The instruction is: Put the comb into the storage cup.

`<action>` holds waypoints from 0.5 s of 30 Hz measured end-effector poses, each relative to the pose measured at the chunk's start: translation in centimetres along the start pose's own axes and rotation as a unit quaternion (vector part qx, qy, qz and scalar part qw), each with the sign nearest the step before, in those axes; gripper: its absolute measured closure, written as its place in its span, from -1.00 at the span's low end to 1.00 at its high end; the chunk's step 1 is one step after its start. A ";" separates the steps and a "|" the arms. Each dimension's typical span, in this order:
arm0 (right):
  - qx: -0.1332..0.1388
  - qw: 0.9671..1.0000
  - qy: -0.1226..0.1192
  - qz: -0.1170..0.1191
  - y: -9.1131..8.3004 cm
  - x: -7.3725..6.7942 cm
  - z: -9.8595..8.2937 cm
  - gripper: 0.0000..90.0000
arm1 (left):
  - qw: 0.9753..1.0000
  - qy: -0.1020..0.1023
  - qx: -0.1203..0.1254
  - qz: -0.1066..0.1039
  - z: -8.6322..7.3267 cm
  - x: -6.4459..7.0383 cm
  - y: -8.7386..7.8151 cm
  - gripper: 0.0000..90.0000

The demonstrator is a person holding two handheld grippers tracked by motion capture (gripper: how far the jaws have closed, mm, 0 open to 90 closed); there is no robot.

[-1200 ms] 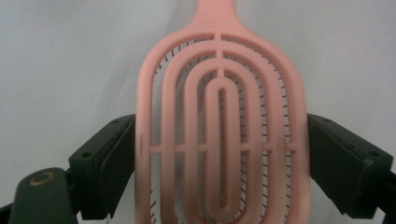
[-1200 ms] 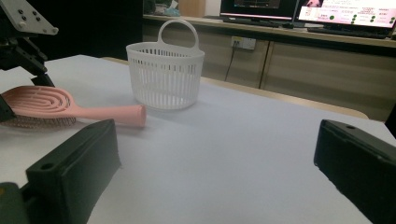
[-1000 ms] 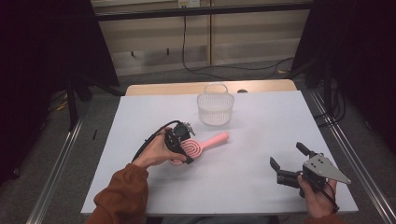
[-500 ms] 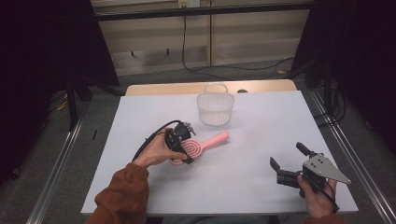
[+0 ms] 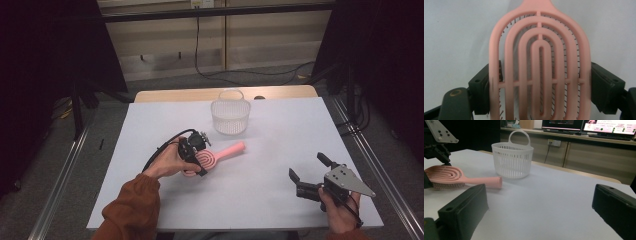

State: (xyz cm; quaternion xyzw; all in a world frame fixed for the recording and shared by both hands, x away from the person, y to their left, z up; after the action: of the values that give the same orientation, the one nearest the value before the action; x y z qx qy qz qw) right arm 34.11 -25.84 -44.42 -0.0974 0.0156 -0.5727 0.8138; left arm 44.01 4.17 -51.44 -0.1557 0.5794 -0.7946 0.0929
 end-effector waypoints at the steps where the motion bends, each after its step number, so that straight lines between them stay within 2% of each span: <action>1: 0.000 1.000 -0.001 -0.001 0.0 0.0 0.0 -1.00 | 1.000 0.000 0.000 0.001 0.0 0.0 0.0 -0.56; 6: 0.000 1.000 0.001 -0.001 0.0 0.0 0.0 -1.00 | 1.000 0.005 0.000 0.000 0.1 -0.1 0.1 -0.58; 8: 0.000 1.000 0.000 -0.001 0.0 0.0 0.0 -1.00 | 1.000 -0.004 0.006 0.002 0.2 0.0 0.2 -0.58; 9: 0.000 1.000 0.000 0.000 0.0 0.0 0.0 -1.00 | 1.000 0.005 -0.001 0.000 0.1 0.0 0.2 -0.58; 11: 0.000 1.000 0.000 0.000 0.0 0.0 0.0 -1.00 | 1.000 0.006 -0.005 0.001 0.0 0.0 0.2 -0.57; 12: 0.000 1.000 0.000 0.000 0.0 0.0 0.0 -1.00 | 1.000 -0.005 0.001 0.005 0.1 0.2 0.3 -0.57; 13: 0.000 1.000 0.000 0.000 0.0 0.0 0.0 -1.00 | 1.000 0.010 -0.008 0.007 0.0 -0.1 0.2 -0.56; 14: 0.000 1.000 0.000 0.000 0.0 0.0 0.0 -1.00 | 1.000 0.011 -0.009 0.006 0.0 -0.1 0.2 -0.56; 15: 0.000 1.000 0.000 0.000 0.0 0.0 0.0 -1.00 | 1.000 0.003 -0.001 0.007 0.1 0.0 0.2 -0.55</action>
State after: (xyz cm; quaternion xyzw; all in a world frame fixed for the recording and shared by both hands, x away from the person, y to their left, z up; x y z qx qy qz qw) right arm 34.14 -25.81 -44.45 -0.0977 0.0158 -0.5727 0.8137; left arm 44.00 3.97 -51.63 -0.1492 0.5817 -0.7938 0.0964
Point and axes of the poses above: each handheld gripper's, and its own axes: y roughly forward along the jaws, z roughly out of its top, x roughly to its right, the point moved 10 cm from there along y, roughly forward along the jaws, and after that the axes turned 2 degrees about -y, right-handed, at the moved point
